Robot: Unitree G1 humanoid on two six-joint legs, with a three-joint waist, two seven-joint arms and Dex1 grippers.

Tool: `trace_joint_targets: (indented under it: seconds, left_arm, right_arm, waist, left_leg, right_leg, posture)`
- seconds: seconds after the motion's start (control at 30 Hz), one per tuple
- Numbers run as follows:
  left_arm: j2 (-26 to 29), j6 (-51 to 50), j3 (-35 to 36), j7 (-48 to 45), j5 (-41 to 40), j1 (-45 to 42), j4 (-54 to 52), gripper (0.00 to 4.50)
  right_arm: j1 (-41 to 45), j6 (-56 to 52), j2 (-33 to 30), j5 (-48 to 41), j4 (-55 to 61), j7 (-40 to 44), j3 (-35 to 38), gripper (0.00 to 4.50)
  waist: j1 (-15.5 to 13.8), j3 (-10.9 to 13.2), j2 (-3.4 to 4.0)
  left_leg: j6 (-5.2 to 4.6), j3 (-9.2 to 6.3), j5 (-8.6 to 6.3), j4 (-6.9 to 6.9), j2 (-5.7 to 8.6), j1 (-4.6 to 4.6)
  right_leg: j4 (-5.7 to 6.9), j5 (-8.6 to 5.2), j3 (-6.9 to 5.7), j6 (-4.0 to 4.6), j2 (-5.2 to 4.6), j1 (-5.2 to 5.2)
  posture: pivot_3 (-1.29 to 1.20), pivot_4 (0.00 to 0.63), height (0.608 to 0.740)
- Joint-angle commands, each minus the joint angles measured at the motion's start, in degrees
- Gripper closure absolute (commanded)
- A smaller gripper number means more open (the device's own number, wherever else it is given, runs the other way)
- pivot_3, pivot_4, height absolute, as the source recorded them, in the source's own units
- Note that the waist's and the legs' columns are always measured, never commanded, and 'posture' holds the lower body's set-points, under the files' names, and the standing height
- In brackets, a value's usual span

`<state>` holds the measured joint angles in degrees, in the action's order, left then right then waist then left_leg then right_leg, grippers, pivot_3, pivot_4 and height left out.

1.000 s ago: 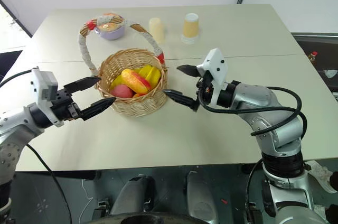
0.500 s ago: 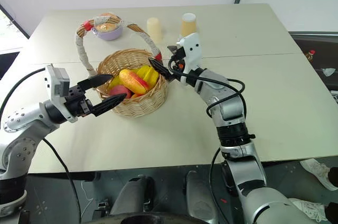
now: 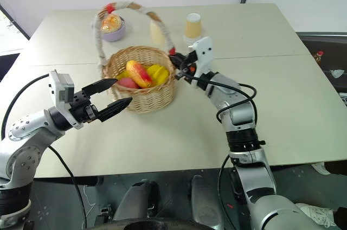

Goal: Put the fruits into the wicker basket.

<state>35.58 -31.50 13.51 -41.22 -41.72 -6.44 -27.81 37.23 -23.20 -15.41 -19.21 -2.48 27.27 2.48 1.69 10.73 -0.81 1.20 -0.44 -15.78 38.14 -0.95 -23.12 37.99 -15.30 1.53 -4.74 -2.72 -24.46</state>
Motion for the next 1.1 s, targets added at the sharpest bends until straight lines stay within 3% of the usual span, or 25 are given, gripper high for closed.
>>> trace_joint_targets:
  seconds: [0.03,0.23,0.53,0.57,0.6,0.73,0.97,1.1]
  left_arm:
    - [-0.3,1.5,-0.9,-0.6,0.2,-0.8,-1.1,0.0]
    - [-1.1,2.8,-2.7,-1.1,1.3,-3.0,1.5,0.0]
    - [-1.7,4.8,-3.2,-1.6,3.1,-4.6,3.7,0.0]
    - [-1.8,4.7,-3.3,-1.6,3.1,-5.0,3.9,0.0]
    - [-1.7,4.7,-3.3,-1.8,3.1,-5.3,4.2,0.0]
    - [-1.5,5.3,-3.2,-3.1,3.5,-5.7,5.8,0.0]
    - [0.0,6.1,-1.6,-3.1,6.0,-6.9,9.6,0.0]
    - [0.4,7.2,0.3,0.4,9.2,-6.2,12.6,0.0]
  right_arm:
    - [0.2,3.0,-4.8,0.5,3.4,-4.7,9.1,4.45]
    - [-2.3,8.1,-13.7,4.6,-5.3,-11.8,18.7,4.45]
    - [-3.3,12.7,-16.8,5.8,-13.4,-13.3,20.9,4.45]
    - [-3.6,12.6,-16.8,5.7,-12.8,-13.2,20.9,3.58]
    - [-3.9,12.5,-16.7,5.7,-12.0,-13.4,20.9,3.26]
    - [-7.2,12.3,-17.2,6.2,-6.2,-14.0,21.4,1.18]
    - [-18.1,10.1,-24.2,4.4,6.9,-4.2,21.5,1.18]
    - [-24.5,10.4,-26.7,-0.1,14.8,6.2,18.3,1.18]
  waist:
    - [-0.7,0.0,0.0]
    - [-0.9,0.0,0.0]
    - [0.8,0.0,0.05]
    - [0.8,0.0,0.05]
    - [0.7,0.0,0.05]
    - [0.5,0.0,0.05]
    - [-0.2,0.0,0.05]
    - [0.0,0.0,0.05]
  left_leg:
    - [0.0,0.02,0.0,0.01,0.01,0.0]
    - [0.0,0.15,0.0,0.0,0.08,-0.06]
    - [0.0,0.24,0.0,-0.01,0.0,0.06]
    - [0.0,0.23,0.0,-0.01,0.0,0.06]
    - [0.0,0.21,0.0,-0.01,-0.01,0.05]
    - [0.0,0.19,0.0,-0.01,0.01,0.02]
    - [0.0,0.14,0.0,0.0,0.02,0.01]
    - [-0.01,0.14,0.0,0.0,0.0,0.09]
  right_leg:
    - [-0.02,0.0,0.0,0.0,-0.01,0.0]
    - [-0.13,0.0,0.0,0.0,0.06,0.0]
    - [-0.01,0.0,0.07,0.0,0.23,0.0]
    - [0.0,0.0,0.07,0.0,0.23,0.0]
    - [-0.01,0.0,0.07,0.0,0.22,0.0]
    - [-0.01,0.0,0.07,0.0,0.19,0.0]
    - [-0.03,-0.01,0.07,-0.01,0.16,0.01]
    - [-0.04,-0.01,0.09,-0.01,0.21,0.02]
  posture:
    - [0.0,0.15,0.74]
    - [0.0,0.15,0.74]
    - [0.0,0.15,0.74]
    - [0.0,0.15,0.74]
    - [0.0,0.15,0.74]
    - [0.0,0.15,0.74]
    - [0.0,0.15,0.74]
    - [0.0,0.15,0.74]
